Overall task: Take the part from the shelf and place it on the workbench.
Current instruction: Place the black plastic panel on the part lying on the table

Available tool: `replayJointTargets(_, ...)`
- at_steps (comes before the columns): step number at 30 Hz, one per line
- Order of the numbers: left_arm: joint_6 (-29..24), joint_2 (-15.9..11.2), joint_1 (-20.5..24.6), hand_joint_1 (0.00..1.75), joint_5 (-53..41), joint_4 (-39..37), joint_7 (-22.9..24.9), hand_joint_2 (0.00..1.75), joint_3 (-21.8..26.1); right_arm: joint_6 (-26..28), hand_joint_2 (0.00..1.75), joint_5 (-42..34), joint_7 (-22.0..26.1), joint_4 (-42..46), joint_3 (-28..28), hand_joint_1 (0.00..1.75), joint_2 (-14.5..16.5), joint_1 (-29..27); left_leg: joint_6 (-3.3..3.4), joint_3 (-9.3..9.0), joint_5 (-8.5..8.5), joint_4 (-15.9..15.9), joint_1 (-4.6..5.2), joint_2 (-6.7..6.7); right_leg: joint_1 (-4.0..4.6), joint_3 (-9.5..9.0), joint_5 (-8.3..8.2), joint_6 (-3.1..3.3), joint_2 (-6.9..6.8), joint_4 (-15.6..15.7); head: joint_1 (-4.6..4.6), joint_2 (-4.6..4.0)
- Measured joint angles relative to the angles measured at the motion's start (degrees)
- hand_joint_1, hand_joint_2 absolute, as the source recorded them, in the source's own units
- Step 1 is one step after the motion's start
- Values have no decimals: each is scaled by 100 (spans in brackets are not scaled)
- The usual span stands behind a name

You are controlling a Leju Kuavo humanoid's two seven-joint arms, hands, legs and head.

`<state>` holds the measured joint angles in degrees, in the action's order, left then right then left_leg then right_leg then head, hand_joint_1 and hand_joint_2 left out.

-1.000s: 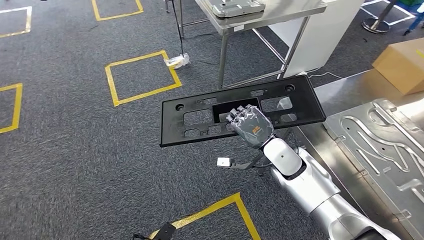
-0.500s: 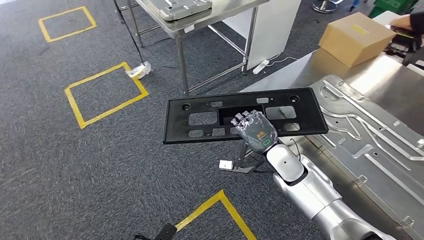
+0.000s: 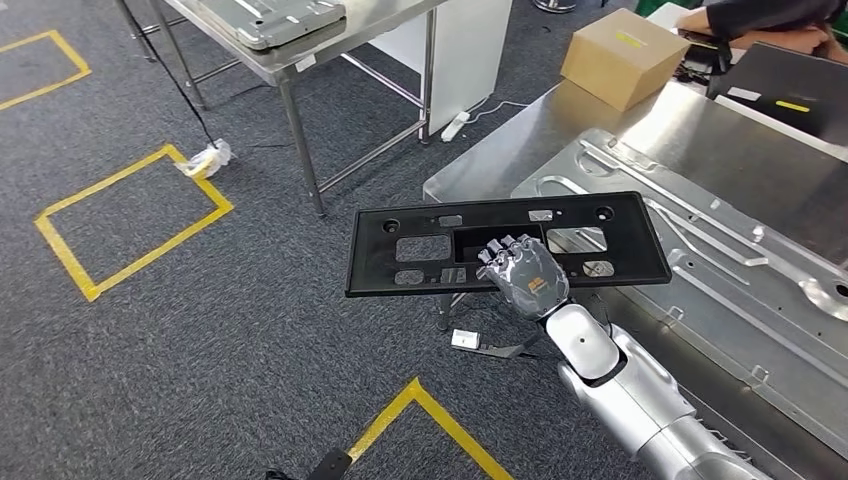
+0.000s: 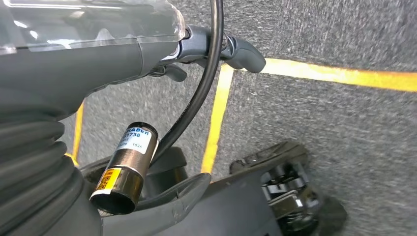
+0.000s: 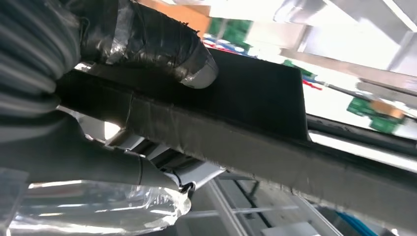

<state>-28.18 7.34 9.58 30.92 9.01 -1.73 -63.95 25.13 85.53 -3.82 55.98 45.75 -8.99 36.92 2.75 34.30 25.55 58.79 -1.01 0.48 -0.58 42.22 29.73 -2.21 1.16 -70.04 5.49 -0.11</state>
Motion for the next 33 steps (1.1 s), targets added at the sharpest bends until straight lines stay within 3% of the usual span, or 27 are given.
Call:
replayJointTargets(1,-1,-4,-16,0,-7,-1,1,175,0,2,175,0,-3,4,-1,168,-14,-15,5,-3,13,0,1,88,-22,150,79,-25,-40,-275,0,0)
replayJointTargets(3,-1,-8,-28,0,-21,-1,1,175,0,4,175,1,-7,10,-4,168,-65,-57,0,-18,43,2,-2,239,-70,188,-49,-66,-81,-300,-1,0)
replayJointTargets(4,-1,-8,-27,0,-25,-1,1,175,0,6,175,2,-12,17,-11,168,-102,-75,-13,-38,62,2,-5,307,-86,36,-240,-77,-134,3,0,0)
replayJointTargets(6,-7,-7,-25,0,-26,-1,4,175,0,14,175,11,-28,56,-54,168,-168,-97,-64,-92,112,5,12,428,-50,-333,-535,-56,-417,732,2,0)
replayJointTargets(8,-14,-7,-28,0,-26,-1,12,175,0,22,175,37,-50,110,-129,168,-209,-113,-135,-143,163,6,44,541,13,-513,-617,23,-576,1103,-5,0)
replayJointTargets(11,-17,-3,-16,0,-26,-1,18,175,-1,32,175,84,-70,161,-245,168,-289,-168,-248,-241,251,5,45,675,25,-538,-596,148,-358,1127,-9,0)
replayJointTargets(13,-19,0,-2,0,-28,-1,18,175,-2,52,175,94,-82,191,-296,168,-327,-197,-296,-176,449,266,17,436,-17,-599,-596,228,-220,1168,-19,0)
replayJointTargets(15,-19,0,-11,0,-28,-1,21,175,-2,76,175,99,-97,209,-332,168,-336,-216,-306,160,790,967,1,111,-31,-628,-586,283,-74,1174,-32,0)
replayJointTargets(16,-20,-2,-23,0,-27,-1,24,175,-2,81,175,103,-103,210,-348,168,-337,-236,-306,368,918,1345,-2,40,-23,-630,-580,298,12,1166,-36,0)
replayJointTargets(17,-20,-5,-37,0,-25,-1,27,175,-2,86,175,106,-105,211,-364,168,-338,-265,-302,521,946,1586,0,9,-16,-631,-571,305,106,1154,-36,0)
replayJointTargets(18,-21,-8,-47,0,-24,-1,30,175,-2,90,175,111,-107,212,-385,168,-342,-298,-293,586,855,1621,0,-4,-10,-633,-561,307,204,1139,-37,0)
replayJointTargets(20,-22,-11,-50,0,-24,-1,31,175,-2,98,175,118,-116,212,-431,168,-349,-349,-254,417,399,1057,-2,-104,-13,-635,-534,291,389,1099,-36,0)
replayJointTargets(22,-31,-17,-52,0,-22,-1,31,175,-2,123,175,122,-134,212,-477,168,-354,-377,-212,173,85,387,-31,-465,-28,-600,-508,241,556,1048,-33,0)
replayJointTargets(23,-36,-20,-54,0,-22,-2,29,175,-3,144,175,122,-145,214,-501,168,-358,-394,-201,104,38,207,-32,-615,-50,-570,-507,201,631,1033,-32,0)
replayJointTargets(24,-41,-22,-58,0,-15,-2,28,175,-3,164,175,122,-155,221,-526,168,-369,-423,-195,80,61,158,-29,-682,-73,-543,-515,153,709,1035,-36,0)
replayJointTargets(25,-47,-23,-57,0,-3,-2,27,175,-4,178,175,122,-168,232,-552,168,-385,-460,-190,50,56,117,-18,-626,-92,-524,-531,104,789,1049,-41,0)
replayJointTargets(26,-51,-22,-54,0,12,-2,26,175,-4,193,175,123,-180,253,-582,168,-403,-507,-163,26,41,85,-17,-546,-105,-517,-537,63,765,1058,-44,0)
replayJointTargets(27,-55,-19,-49,0,28,-2,24,175,-4,205,175,125,-190,275,-615,168,-425,-547,-128,-4,25,40,-26,-462,-91,-494,-509,35,627,1016,-35,0)
replayJointTargets(28,-58,-13,-43,0,39,-1,21,175,-4,219,175,127,-202,295,-645,168,-440,-567,-93,-34,9,-7,-35,-376,-73,-428,-430,14,422,880,-22,0)
replayJointTargets(30,-58,0,-47,0,54,-1,16,175,-4,248,175,131,-211,324,-686,168,-455,-578,-46,-69,9,-46,-26,-199,-57,-133,-148,-18,23,298,4,0)
replayJointTargets(32,-60,-1,-66,0,67,-1,19,175,-4,260,175,138,-215,338,-702,168,-456,-612,-37,-86,36,-44,-16,-14,-78,194,45,-52,-66,-307,5,0)
replayJointTargets(33,-61,-3,-70,0,70,-1,20,175,-4,262,175,143,-214,341,-709,168,-457,-643,-39,-100,54,-42,-15,76,-87,237,4,-64,-82,-373,5,0)
